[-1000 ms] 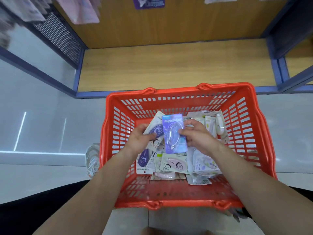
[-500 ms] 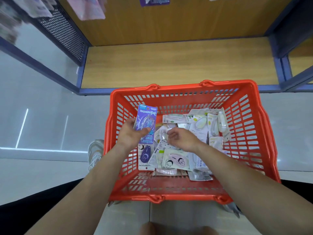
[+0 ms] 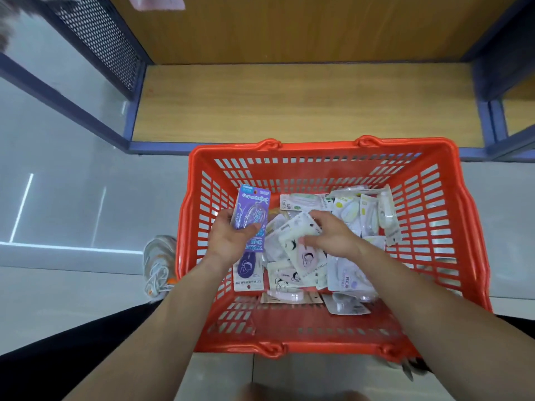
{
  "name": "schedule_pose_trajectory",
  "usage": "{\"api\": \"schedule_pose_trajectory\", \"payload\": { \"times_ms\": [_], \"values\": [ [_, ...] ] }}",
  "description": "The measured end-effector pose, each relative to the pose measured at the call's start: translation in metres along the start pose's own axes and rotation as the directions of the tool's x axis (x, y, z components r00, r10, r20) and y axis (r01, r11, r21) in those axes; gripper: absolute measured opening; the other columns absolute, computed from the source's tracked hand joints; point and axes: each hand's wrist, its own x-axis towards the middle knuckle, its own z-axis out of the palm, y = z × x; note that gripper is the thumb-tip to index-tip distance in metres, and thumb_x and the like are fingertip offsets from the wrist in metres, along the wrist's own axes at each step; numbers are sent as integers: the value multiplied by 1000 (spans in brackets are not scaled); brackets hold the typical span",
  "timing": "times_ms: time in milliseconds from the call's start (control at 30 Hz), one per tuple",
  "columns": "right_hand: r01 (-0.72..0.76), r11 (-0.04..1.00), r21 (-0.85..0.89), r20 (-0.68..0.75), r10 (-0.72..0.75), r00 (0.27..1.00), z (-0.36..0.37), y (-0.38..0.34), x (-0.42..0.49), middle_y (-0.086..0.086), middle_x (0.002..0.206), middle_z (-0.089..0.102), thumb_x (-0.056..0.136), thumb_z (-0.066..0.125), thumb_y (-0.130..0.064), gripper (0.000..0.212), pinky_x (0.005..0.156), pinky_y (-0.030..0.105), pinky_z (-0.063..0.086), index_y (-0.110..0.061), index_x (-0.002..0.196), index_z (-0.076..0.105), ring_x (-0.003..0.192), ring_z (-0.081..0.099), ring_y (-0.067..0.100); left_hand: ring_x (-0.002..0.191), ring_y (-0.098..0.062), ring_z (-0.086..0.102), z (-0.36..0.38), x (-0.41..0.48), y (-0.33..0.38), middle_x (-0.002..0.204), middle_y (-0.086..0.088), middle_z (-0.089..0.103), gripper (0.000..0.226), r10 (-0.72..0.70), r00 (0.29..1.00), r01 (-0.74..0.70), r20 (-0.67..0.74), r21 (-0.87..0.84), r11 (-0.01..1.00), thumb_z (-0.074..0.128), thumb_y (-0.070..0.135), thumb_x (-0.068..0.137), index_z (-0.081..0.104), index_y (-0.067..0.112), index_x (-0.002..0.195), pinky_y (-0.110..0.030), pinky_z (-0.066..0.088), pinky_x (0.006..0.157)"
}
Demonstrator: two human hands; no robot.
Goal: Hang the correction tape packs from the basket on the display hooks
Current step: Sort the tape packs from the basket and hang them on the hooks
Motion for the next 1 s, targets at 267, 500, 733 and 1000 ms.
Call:
{"api": "schedule_pose_trajectory", "payload": {
  "times_ms": [267,500,733,1000],
  "values": [
    [47,988,144,-225,-14,974,-55,-7,-11,-2,102,75,89,79,-21,22,85,34,56,-14,108,71,94,72,16,85,-20,73,15,-1,-1,101,-5,72,28,7,997,-4,77,-32,999,80,17,88,54,22,95,-33,59,69],
    [19,967,255,-255,49,966,-55,8,-18,3,101,73,101,62,-12,22,81,43,56,-31,96,70,90,69,24,90,-22,74,46,-5,-6,104,-5,72,42,-10,983,12,185,-5,1000,84,15,83,50,18,109,-45,61,85],
    [119,951,284,-442,20,897,-67,1,-21,14,84,61,98,67,-16,11,60,42,61,-15,88,70,66,68,29,93,-19,73,64,-4,-3,108,-2,73,35,14,983,-7,181,-42,999,79,20,89,54,22,113,-39,60,84],
    [117,952,282,-363,-7,932,-68,-34,-23,3,102,68,94,71,-14,11,60,42,61,-9,90,62,60,70,34,88,-1,71,59,-6,21,108,4,71,42,182,968,-172,173,-71,982,80,16,87,52,22,117,-19,57,74]
  ]
}}
